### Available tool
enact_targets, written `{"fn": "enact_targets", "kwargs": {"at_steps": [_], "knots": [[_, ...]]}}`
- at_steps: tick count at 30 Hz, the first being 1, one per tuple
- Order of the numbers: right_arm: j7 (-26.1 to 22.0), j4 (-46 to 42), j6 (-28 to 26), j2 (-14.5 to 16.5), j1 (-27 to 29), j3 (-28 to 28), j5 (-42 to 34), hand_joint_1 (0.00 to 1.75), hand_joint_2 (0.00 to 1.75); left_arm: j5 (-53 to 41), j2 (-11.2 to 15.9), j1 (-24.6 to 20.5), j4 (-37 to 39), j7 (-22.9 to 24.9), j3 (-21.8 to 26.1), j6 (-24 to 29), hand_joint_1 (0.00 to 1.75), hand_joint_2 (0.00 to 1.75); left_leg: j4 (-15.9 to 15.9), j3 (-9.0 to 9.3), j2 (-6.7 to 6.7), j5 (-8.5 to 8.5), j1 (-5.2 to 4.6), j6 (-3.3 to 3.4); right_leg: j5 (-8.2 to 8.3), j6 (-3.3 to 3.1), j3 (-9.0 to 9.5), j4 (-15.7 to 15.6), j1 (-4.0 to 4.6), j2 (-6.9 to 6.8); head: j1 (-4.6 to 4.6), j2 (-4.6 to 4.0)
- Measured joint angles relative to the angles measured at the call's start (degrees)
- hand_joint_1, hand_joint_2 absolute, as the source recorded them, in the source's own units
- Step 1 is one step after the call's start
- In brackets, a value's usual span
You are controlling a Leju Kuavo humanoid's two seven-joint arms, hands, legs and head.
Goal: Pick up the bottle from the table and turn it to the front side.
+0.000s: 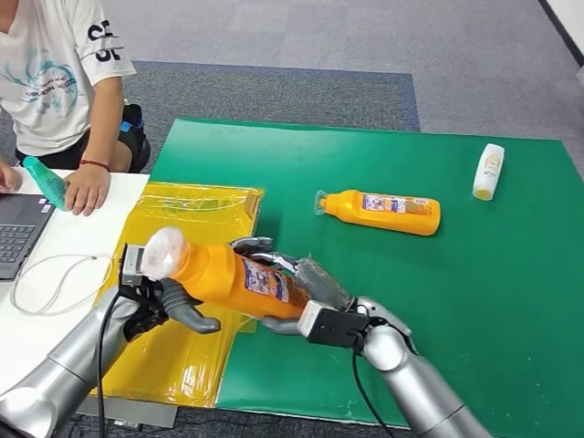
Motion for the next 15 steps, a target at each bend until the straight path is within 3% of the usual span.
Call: {"fn": "enact_targets", "kwargs": {"at_steps": [6,15], "knots": [[3.16,-0.86,-5.88,1.00,1.41,0.47,7.28,1.75,1.75,-1.78,-0.10,1.59,-1.41,1.81,0.19,6.01,0.00,1.75,0.00,-0.01,0.00,-0.01,0.00,-0.01,-0.02,-0.01,-0.01,0.00,0.00,0.00,0.01,0.01],[4.06,-1.23,-6.38,1.84,2.75,0.33,9.32,1.75,1.75,-3.50,-0.99,4.26,-3.53,2.35,1.50,9.21,0.00,1.75,0.00,0.00,0.01,-0.02,0.00,-0.02,-0.02,-0.02,-0.03,-0.01,0.00,0.01,0.01,0.00]]}}
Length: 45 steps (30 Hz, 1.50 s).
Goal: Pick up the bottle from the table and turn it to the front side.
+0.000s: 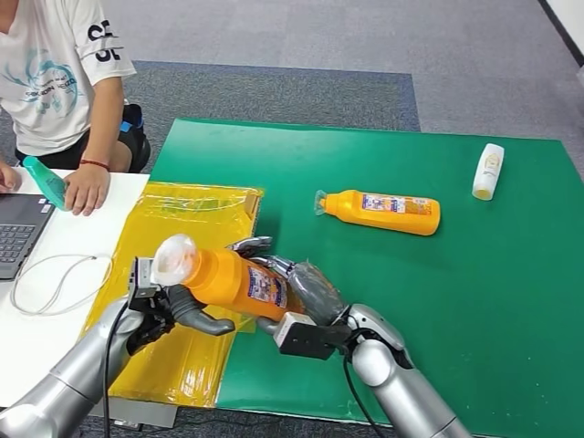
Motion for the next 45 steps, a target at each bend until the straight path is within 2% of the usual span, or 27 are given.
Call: {"fn": "enact_targets", "kwargs": {"at_steps": [17,31,45], "knots": [[0.49,2.57,1.13,0.59,-0.90,0.09,0.89,1.75,1.75,-2.58,-0.10,1.47,-0.72,0.14,1.26,0.96,0.00,1.75,0.00,0.00,0.00,0.00,0.00,0.00,0.00,0.00,-0.01,0.00,0.00,0.00,-0.01,-0.01],[0.12,4.54,1.30,1.33,-2.41,0.14,1.12,1.75,1.75,-5.47,2.17,1.41,-5.43,0.70,0.93,3.33,0.00,1.75,0.00,0.01,0.02,0.00,0.01,0.00,-0.01,-0.02,-0.06,0.00,0.00,0.02,0.00,0.00],[0.46,6.82,1.40,1.50,-2.82,0.10,1.40,1.75,1.75,-8.25,2.55,1.36,-7.52,-0.05,-0.04,6.20,0.00,1.75,0.00,-0.01,0.06,0.00,0.01,-0.01,0.00,-0.03,-0.11,0.00,0.00,0.05,0.01,0.00]]}}
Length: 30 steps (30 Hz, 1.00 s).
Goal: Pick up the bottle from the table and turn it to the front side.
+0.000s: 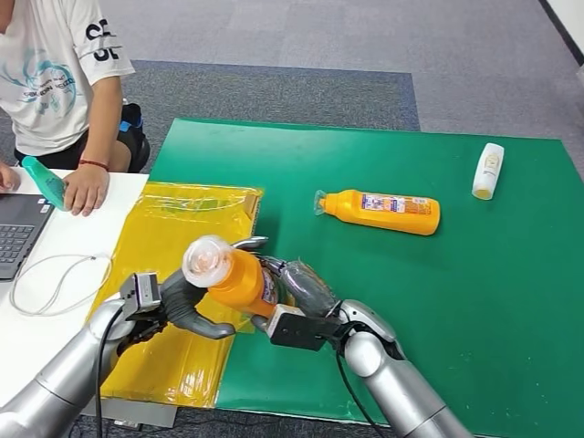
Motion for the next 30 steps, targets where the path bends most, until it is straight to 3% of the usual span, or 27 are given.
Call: {"fn": "enact_targets", "kwargs": {"at_steps": [6,24,30], "knots": [[-0.08,0.25,-0.17,0.02,-0.05,-0.17,0.00,1.75,1.75,-4.07,0.25,1.02,-2.33,-0.80,-0.06,3.77,0.00,1.75,0.00,0.00,0.01,-0.01,0.01,-0.01,-0.01,-0.01,-0.03,0.00,0.01,0.01,-0.01,0.01],[-0.25,0.24,0.07,0.29,0.11,-0.57,-0.19,1.75,1.75,-6.96,1.41,2.18,-5.54,-0.80,-0.11,5.93,0.00,1.75,0.00,0.00,0.02,0.00,0.01,-0.01,-0.01,-0.01,-0.04,0.00,0.01,0.01,-0.01,0.01],[-1.12,0.42,2.93,0.42,0.22,-1.86,-3.63,1.75,1.75,-7.52,1.91,2.36,-6.40,-1.07,-0.33,6.48,0.00,1.75,0.00,0.00,0.02,0.00,0.01,-0.01,-0.01,-0.01,-0.04,0.00,0.01,0.01,-0.03,-0.01]]}}
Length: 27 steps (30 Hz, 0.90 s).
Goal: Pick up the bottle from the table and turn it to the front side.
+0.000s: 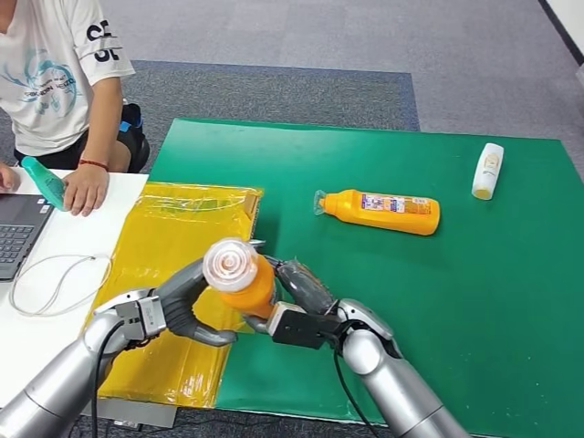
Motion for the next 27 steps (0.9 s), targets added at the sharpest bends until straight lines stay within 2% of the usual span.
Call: {"fn": "enact_targets", "kwargs": {"at_steps": [4,8,16,27], "knots": [[-0.66,2.41,3.49,-0.54,1.08,-3.67,-7.01,1.75,1.75,0.45,0.03,-0.64,-2.55,-2.26,-0.33,0.03,0.00,1.75,0.00,-0.04,-0.22,0.02,0.00,0.04,-0.06,0.08,0.15,-0.01,0.00,-0.24,0.04,0.00],[-1.89,4.36,4.62,-2.27,2.16,-9.66,-12.29,1.75,1.75,0.65,0.40,-0.58,-4.94,-2.80,-0.81,-0.04,0.00,0.00,0.01,-0.08,-0.19,0.02,-0.06,0.06,0.05,0.09,0.12,-0.02,-0.05,-0.19,0.01,0.02],[-2.02,4.85,5.35,-4.62,3.31,-17.60,-13.44,1.75,1.75,0.37,1.36,0.80,-7.88,-3.42,-1.04,0.40,0.00,0.00,0.01,-0.08,-0.18,0.03,-0.05,0.06,0.05,0.08,0.09,-0.02,-0.04,-0.17,0.02,0.02],[-1.67,4.84,5.61,-4.94,3.94,-20.06,-11.63,1.75,1.75,-0.19,1.45,1.70,-8.51,-4.04,-0.97,0.45,0.00,0.00,0.01,-0.08,-0.18,0.03,-0.05,0.06,0.04,0.08,0.10,-0.02,-0.04,-0.18,0.02,0.02]]}}
